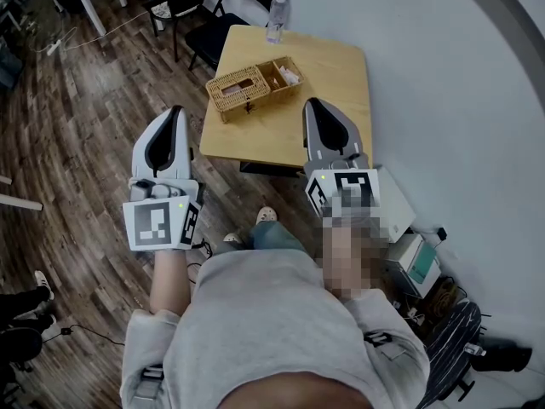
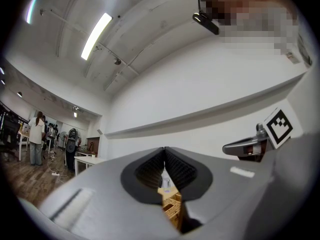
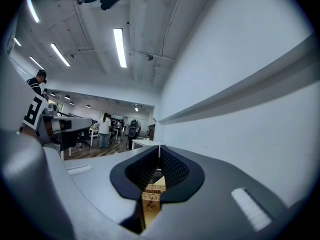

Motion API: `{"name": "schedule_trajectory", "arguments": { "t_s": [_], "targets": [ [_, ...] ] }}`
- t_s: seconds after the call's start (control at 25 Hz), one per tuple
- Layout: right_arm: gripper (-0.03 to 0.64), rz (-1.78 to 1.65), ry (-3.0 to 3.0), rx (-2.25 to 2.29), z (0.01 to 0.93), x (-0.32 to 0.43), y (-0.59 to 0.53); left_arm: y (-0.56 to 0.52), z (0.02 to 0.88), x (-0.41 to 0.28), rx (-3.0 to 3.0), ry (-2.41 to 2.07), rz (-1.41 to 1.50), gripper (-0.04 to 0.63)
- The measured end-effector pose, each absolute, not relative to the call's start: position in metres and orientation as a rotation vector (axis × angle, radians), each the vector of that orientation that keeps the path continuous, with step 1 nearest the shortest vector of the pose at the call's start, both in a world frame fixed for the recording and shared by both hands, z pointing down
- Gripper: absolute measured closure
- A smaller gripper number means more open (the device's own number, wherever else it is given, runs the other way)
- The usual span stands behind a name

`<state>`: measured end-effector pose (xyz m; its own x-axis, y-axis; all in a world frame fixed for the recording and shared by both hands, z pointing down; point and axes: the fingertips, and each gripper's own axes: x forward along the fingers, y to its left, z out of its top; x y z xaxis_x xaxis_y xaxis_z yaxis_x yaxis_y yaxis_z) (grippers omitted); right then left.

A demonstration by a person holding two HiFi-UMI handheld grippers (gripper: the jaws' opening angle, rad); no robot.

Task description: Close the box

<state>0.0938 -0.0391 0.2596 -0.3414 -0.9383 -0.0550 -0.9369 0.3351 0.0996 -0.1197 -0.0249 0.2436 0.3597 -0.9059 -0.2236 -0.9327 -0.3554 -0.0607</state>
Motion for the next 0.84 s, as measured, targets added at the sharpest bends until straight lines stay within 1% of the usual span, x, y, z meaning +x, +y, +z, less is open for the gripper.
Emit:
{"name": "schedule_trajectory", "arguments": {
  "t_s": [0.84],
  "targets": [
    [0.604,-0.229,-2.551,1.795,0.254,0.084,-0.022,-0.013,0.248,-0.128,-2.44,1.682,0.237,0.537]
  ]
}}
